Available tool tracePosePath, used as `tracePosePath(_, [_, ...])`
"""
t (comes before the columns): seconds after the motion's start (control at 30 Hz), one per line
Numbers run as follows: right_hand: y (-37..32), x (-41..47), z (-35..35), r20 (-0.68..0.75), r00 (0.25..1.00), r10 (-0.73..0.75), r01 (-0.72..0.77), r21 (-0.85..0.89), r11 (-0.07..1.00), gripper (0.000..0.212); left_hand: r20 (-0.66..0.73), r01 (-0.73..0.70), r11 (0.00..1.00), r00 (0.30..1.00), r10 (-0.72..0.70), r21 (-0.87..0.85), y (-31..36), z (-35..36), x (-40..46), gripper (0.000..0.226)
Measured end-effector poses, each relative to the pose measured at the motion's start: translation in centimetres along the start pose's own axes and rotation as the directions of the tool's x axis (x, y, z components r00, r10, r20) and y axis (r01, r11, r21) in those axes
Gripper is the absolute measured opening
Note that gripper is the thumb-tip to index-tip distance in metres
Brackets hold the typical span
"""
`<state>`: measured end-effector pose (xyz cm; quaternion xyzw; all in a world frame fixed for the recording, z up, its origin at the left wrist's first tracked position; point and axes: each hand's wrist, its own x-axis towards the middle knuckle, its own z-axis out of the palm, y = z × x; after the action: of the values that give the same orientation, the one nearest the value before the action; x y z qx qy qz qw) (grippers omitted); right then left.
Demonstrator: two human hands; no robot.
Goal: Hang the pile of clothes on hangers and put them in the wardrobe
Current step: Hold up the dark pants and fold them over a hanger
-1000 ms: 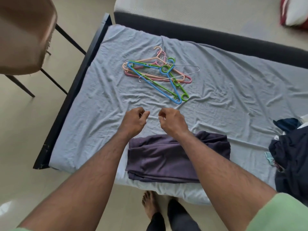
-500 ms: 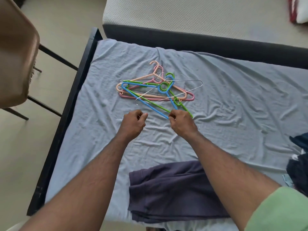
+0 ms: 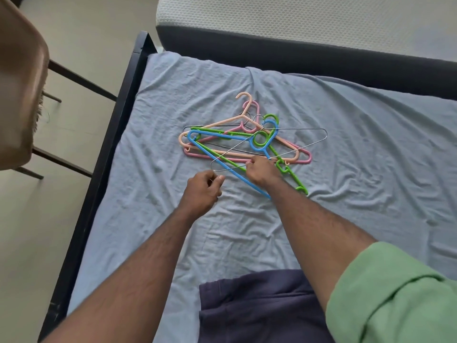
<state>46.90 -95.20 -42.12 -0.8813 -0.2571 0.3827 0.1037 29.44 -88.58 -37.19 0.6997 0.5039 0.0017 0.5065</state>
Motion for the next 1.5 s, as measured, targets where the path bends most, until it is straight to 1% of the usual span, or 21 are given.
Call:
tracePosePath(0.1, [0.1, 0.1, 0.8, -0.128, 0.984, 0.127, -0.111, 0.125, 0.986, 0.036, 0.01, 0.009, 1.0, 1.0, -0.01, 0.026, -0.3, -0.2, 0.1, 0.029])
tracePosePath(0.2, [0.9, -0.3, 1.3, -0.221, 0.936, 0.275, -0.184, 0.362, 0.914, 0.016, 0.011, 0.016, 0.997, 1.0, -0.017, 0.072, -0.3, -0.2, 0.0, 0.028])
tracePosePath(0.23, [1.4, -0.5, 1.4, -0.247, 0.905, 0.346, -0.202, 0.468, 0.86, 0.009, 0.007, 0.015, 0.994, 1.0, -0.016, 0.108, -0.3, -0.1, 0.0, 0.028])
tracePosePath(0.27, [1.9, -0.8, 1.4, -0.249, 0.873, 0.419, -0.211, 0.584, 0.784, 0.011, 0.002, 0.017, 0.99, 1.0, -0.017, 0.137, -0.3, 0.1, -0.1, 0.027])
tracePosePath(0.33, [3.2, -1.6, 1.6, -0.213, 0.835, 0.508, -0.189, 0.756, 0.627, 0.028, -0.003, 0.03, 0.989, 1.0, -0.03, 0.142, 0.0, 0.5, -0.6, 0.026])
tracePosePath(0.37, [3.8, -2.3, 1.7, -0.193, 0.841, 0.505, -0.157, 0.806, 0.57, 0.035, -0.001, 0.039, 0.99, 0.999, -0.039, 0.133, 0.2, 0.8, -0.9, 0.024])
tracePosePath(0.43, [4.6, -4.2, 1.9, -0.132, 0.883, 0.451, -0.11, 0.875, 0.472, 0.048, 0.031, 0.065, 0.991, 0.997, -0.069, 0.114, 0.6, 1.4, -1.8, 0.023])
tracePosePath(0.47, [4.8, -5.3, 1.8, -0.104, 0.902, 0.419, -0.096, 0.898, 0.429, 0.05, 0.062, 0.096, 0.991, 0.993, -0.102, 0.093, 0.7, 1.8, -2.3, 0.024])
tracePosePath(0.6, [6.0, -9.3, 2.3, -0.033, 0.949, 0.315, -0.081, 0.936, 0.343, 0.036, 0.185, 0.325, 0.942, 0.934, -0.305, -0.089, -0.4, 3.0, -4.7, 0.042])
tracePosePath(0.67, [6.6, -11.6, 2.7, -0.009, 0.972, 0.235, -0.067, 0.947, 0.315, 0.033, 0.253, 0.449, 0.875, 0.881, -0.4, -0.182, -1.0, 3.2, -6.2, 0.056])
tracePosePath(0.73, [7.0, -13.8, 3.2, 0.032, 0.988, 0.151, -0.074, 0.957, 0.282, 0.031, 0.347, 0.549, 0.787, 0.823, -0.45, -0.282, -1.6, 3.3, -7.6, 0.064])
tracePosePath(0.8, [7.3, -15.6, 3.9, 0.076, 0.993, 0.092, -0.097, 0.961, 0.258, 0.031, 0.436, 0.618, 0.696, 0.774, -0.459, -0.366, -2.2, 3.5, -9.0, 0.065])
tracePosePath(0.87, [7.4, -17.2, 4.7, 0.118, 0.992, 0.047, -0.126, 0.96, 0.251, 0.031, 0.472, 0.641, 0.622, 0.762, -0.443, -0.451, -2.9, 3.5, -10.1, 0.065])
tracePosePath(0.93, [7.3, -19.0, 5.6, 0.161, 0.987, 0.009, -0.159, 0.957, 0.243, 0.029, 0.446, 0.636, 0.546, 0.772, -0.453, -0.546, -3.7, 3.6, -11.2, 0.065])
tracePosePath(0.97, [7.2, -19.9, 6.0, 0.178, 0.984, -0.009, -0.171, 0.957, 0.232, 0.028, 0.396, 0.622, 0.543, 0.781, -0.483, -0.564, -4.1, 3.5, -11.8, 0.065])
tracePosePath(1.07, [6.5, -22.5, 7.2, 0.206, 0.977, -0.062, -0.19, 0.961, 0.202, 0.027, 0.145, 0.619, 0.655, 0.765, -0.627, -0.433, -6.4, 2.6, -13.6, 0.07])
tracePosePath(1.1, [6.4, -23.0, 7.4, 0.213, 0.974, -0.081, -0.194, 0.962, 0.193, 0.027, 0.103, 0.622, 0.68, 0.762, -0.639, -0.388, -7.1, 2.3, -13.9, 0.072])
tracePosePath(1.17, [5.4, -25.2, 8.5, 0.239, 0.962, -0.136, -0.216, 0.962, 0.164, 0.027, 0.113, 0.609, 0.7, 0.779, -0.617, -0.372, -8.9, 0.3, -16.0, 0.071])
tracePosePath(1.33, [3.9, -28.0, 10.1, 0.297, 0.927, -0.23, -0.282, 0.954, 0.099, 0.028, 0.195, 0.547, 0.753, 0.836, -0.513, -0.367, -10.5, -2.6, -19.0, 0.046])
tracePosePath(1.43, [3.2, -29.5, 11.4, 0.34, 0.904, -0.259, -0.324, 0.94, 0.103, 0.027, 0.205, 0.522, 0.717, 0.849, -0.487, -0.462, -12.2, -3.8, -20.5, 0.036])
tracePosePath(1.5, [3.1, -30.1, 12.3, 0.364, 0.895, -0.258, -0.339, 0.931, 0.136, 0.027, 0.128, 0.475, 0.689, 0.861, -0.492, -0.547, -13.0, -4.7, -21.4, 0.031])
